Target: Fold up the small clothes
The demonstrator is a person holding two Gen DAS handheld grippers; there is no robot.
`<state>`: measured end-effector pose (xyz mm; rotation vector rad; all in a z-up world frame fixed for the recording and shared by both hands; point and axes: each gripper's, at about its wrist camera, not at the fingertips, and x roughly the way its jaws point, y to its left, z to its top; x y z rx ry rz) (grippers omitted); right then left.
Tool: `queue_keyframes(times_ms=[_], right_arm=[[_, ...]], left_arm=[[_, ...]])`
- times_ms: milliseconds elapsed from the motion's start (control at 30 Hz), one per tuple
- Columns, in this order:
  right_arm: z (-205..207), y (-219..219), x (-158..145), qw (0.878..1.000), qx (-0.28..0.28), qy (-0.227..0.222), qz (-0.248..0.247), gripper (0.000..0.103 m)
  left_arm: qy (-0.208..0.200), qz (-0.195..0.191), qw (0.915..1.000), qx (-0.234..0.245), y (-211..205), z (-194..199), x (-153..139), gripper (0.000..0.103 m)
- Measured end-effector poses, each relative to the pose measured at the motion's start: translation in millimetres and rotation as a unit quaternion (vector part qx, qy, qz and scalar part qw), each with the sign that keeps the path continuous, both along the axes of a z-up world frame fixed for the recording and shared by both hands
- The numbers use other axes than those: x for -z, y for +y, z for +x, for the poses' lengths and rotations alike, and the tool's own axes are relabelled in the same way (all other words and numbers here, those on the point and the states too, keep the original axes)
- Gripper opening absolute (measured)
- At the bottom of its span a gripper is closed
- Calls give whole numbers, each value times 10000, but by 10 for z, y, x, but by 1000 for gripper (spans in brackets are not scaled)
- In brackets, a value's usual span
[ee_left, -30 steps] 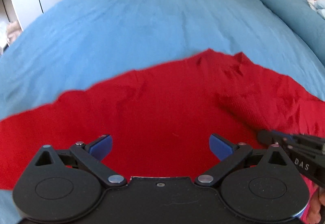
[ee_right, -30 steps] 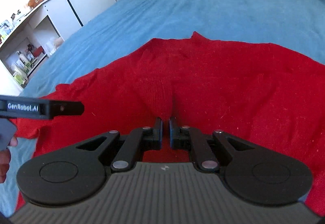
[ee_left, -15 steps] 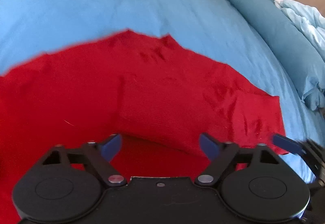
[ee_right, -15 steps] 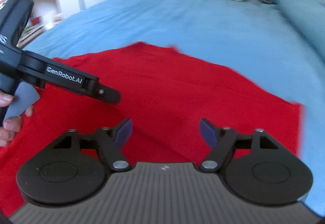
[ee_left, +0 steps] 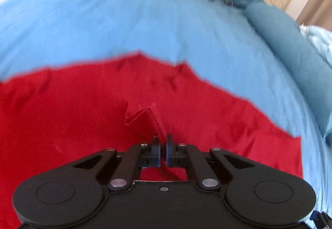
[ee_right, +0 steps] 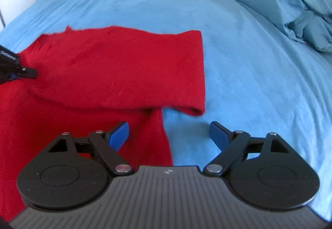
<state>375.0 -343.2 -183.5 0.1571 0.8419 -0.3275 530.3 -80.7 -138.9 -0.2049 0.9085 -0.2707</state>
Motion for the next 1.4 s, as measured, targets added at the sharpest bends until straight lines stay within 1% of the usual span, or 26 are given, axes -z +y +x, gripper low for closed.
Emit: queue_keyframes(times_ms=[67,133,167,233,267,333,433,567,700,800,833,900,933,1000,1067,1133,1167,1200,1233,1300,1400], right_arm=[[140,-1,-1,9999,86,-32,-104,100],[244,-4,-3,9997,110,26,-215,100],[268,44,6,9995,91,86,-302,100],[367,91,17,9987,55,108,-495,100],[395,109,19,9983,8,124,-561,100],[437,121,29,9976,-94,133,-679,100],[485,120,34,9960,-183,111,-870,99],[489,37,9,9933,-106,150,-1143,99],[366,-176,29,9974,177,231,-662,99],[345,-183,20,9974,127,262,-662,99],[357,-178,10,9972,86,286,-693,99],[389,-197,-7,9970,-15,375,-670,99],[384,-204,-24,9970,-62,398,-666,99],[361,-202,-86,9964,-221,448,-679,100],[308,-150,-216,9948,-396,430,-830,100],[243,-73,-410,9950,-614,191,-768,100],[225,-29,-503,9951,-770,3,-621,101],[238,27,-572,9944,-929,-161,-486,102],[290,106,-610,9932,-1071,-269,-364,102],[454,254,-562,9908,-1328,-259,-94,102],[658,384,-309,9894,-1407,-274,217,101]], left_arm=[[-391,-8,9992,-74,107,-52,-230,4],[-790,61,9964,-315,270,-90,-416,4],[-983,207,9936,-507,387,-126,-495,4],[-1136,446,9883,-918,629,-189,-539,4],[-1111,448,9867,-1096,756,-207,-518,4],[-875,398,9866,-1321,987,-211,-402,4],[-601,376,9875,-1406,1146,-225,-196,4],[-482,359,9879,-1426,1211,-314,-67,4],[-338,403,9889,-1391,1248,-412,-15,5],[-195,514,9902,-1285,1304,-493,69,6],[-133,570,9908,-1222,1325,-512,89,8],[-68,770,9901,-1168,1328,-579,100,22],[-62,890,9893,-1156,1343,-619,87,25],[-64,1173,9858,-1197,1368,-703,43,40],[-112,1402,9829,-1191,1408,-814,-76,42],[-257,1576,9817,-1038,1379,-903,-219,52],[-335,1626,9819,-910,1339,-921,-275,65],[-397,1643,9824,-796,1299,-933,-311,75],[-463,1601,9838,-664,1248,-930,-344,76],[-492,1425,9875,-466,1157,-864,-346,76],[-544,1233,9904,-297,984,-706,-273,76]])
